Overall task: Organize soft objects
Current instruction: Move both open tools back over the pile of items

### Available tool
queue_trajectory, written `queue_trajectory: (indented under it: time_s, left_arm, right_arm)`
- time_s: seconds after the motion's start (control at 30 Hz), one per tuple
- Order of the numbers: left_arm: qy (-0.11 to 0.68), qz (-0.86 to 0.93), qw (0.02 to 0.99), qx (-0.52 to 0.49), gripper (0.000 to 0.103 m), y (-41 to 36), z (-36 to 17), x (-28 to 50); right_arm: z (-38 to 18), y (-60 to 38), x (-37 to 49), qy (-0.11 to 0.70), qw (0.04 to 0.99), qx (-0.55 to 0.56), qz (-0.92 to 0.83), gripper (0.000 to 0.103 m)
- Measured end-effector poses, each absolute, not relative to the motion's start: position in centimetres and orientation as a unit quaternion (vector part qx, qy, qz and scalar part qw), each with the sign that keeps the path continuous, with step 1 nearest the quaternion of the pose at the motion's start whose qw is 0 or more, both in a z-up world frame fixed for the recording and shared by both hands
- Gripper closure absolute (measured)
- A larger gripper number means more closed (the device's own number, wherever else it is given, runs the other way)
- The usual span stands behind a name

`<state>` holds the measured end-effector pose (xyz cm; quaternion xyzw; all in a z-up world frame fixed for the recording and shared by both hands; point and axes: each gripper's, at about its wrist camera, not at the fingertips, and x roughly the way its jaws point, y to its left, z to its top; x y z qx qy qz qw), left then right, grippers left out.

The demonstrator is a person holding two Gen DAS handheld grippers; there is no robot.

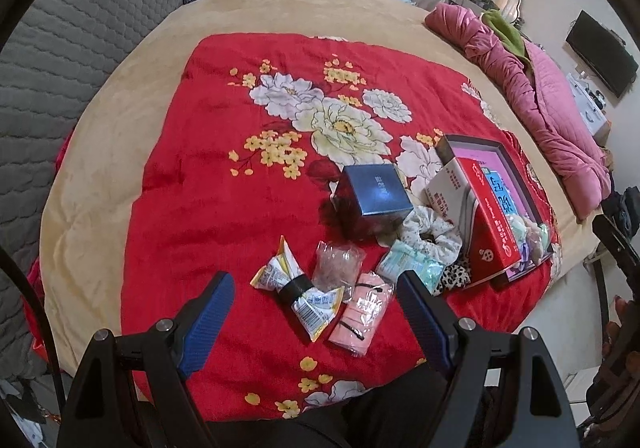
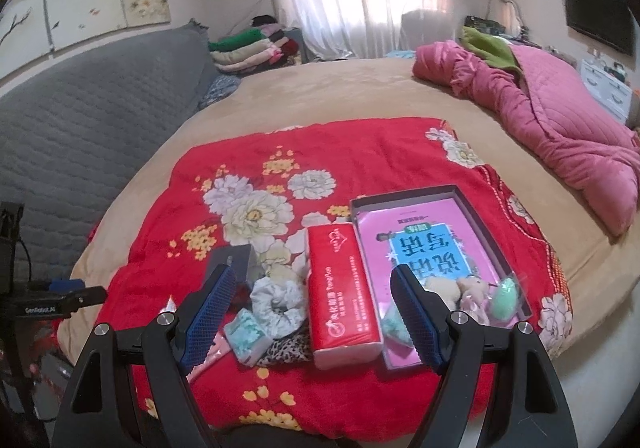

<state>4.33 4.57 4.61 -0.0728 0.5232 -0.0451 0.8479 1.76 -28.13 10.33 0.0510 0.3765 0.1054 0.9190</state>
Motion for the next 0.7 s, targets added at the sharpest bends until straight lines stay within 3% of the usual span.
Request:
queue_trajectory:
  time_s: [0.7]
  left_arm:
    - [0.582, -0.027, 0.807, -0.097, 0.02, 6.4, -1.6, 4.5]
  right_arm:
    - [4.8, -21.3, 2.4, 0.426, 0.884, -0.013, 0.19, 0.022]
